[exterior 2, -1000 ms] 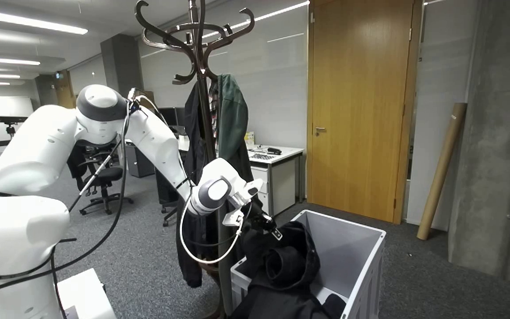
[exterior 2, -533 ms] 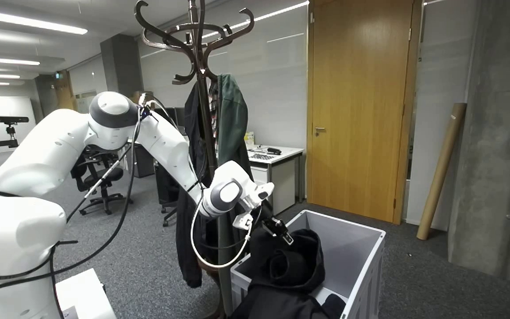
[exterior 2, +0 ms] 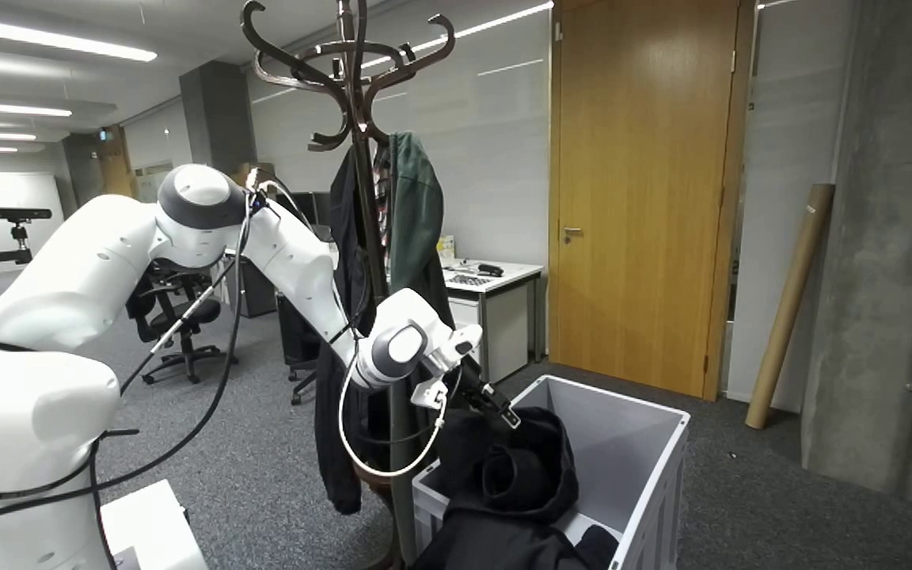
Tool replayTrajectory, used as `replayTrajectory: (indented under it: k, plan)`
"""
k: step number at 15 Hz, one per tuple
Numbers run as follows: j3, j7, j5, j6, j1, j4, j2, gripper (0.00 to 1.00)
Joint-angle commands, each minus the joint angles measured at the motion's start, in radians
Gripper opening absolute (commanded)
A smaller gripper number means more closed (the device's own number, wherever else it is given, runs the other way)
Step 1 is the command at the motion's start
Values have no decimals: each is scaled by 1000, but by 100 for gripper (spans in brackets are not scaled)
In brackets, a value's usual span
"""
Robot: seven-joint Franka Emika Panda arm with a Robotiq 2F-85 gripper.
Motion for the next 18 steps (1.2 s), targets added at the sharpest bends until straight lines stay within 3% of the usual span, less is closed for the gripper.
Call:
replayTrajectory:
  k: [1,10,14,18]
  plan:
    - [-28,-31,-13,91,56,-123,-100,100]
    - [-7,-212,-20,244,87,-371,-314,100]
    - [-73,-319,-9,226,172,-509,-385,100]
    - [-191,-329,-21,235,269,-622,-424,100]
